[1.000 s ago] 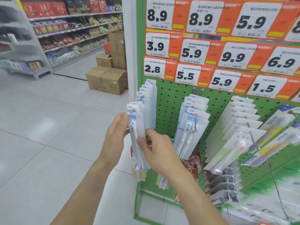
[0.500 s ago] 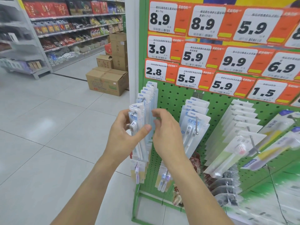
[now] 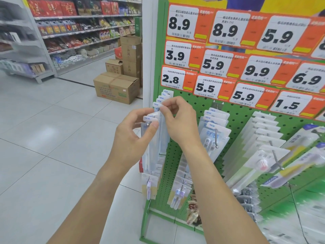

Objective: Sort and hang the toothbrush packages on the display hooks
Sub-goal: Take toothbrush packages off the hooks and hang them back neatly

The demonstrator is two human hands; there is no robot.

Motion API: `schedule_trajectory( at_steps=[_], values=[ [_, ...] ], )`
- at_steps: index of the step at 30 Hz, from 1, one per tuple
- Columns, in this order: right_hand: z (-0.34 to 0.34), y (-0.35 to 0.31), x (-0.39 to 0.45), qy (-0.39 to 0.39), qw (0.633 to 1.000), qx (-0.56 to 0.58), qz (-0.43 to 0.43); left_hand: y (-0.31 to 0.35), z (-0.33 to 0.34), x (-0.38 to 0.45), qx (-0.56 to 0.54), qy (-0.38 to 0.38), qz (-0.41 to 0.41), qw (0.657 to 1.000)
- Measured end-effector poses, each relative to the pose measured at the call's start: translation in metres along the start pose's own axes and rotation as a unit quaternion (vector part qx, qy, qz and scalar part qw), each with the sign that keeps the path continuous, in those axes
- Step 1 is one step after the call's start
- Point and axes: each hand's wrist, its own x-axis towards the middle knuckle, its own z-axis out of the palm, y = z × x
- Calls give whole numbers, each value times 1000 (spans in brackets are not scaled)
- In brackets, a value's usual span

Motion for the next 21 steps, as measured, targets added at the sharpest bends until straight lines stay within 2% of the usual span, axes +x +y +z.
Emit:
schedule_trajectory(
  at_steps=[4,14,21],
  values=[
    [-2,-5,-2,1,1000,1,2,-1,0,1,6,-5,-2,1000],
    [-2,-7,-15,73,990,-85,-89,2,-2,3,75,-5,43,996],
    [-10,-17,-34,116,984,-46,-126,-4,-5,5,96,-5,69,993]
  ],
)
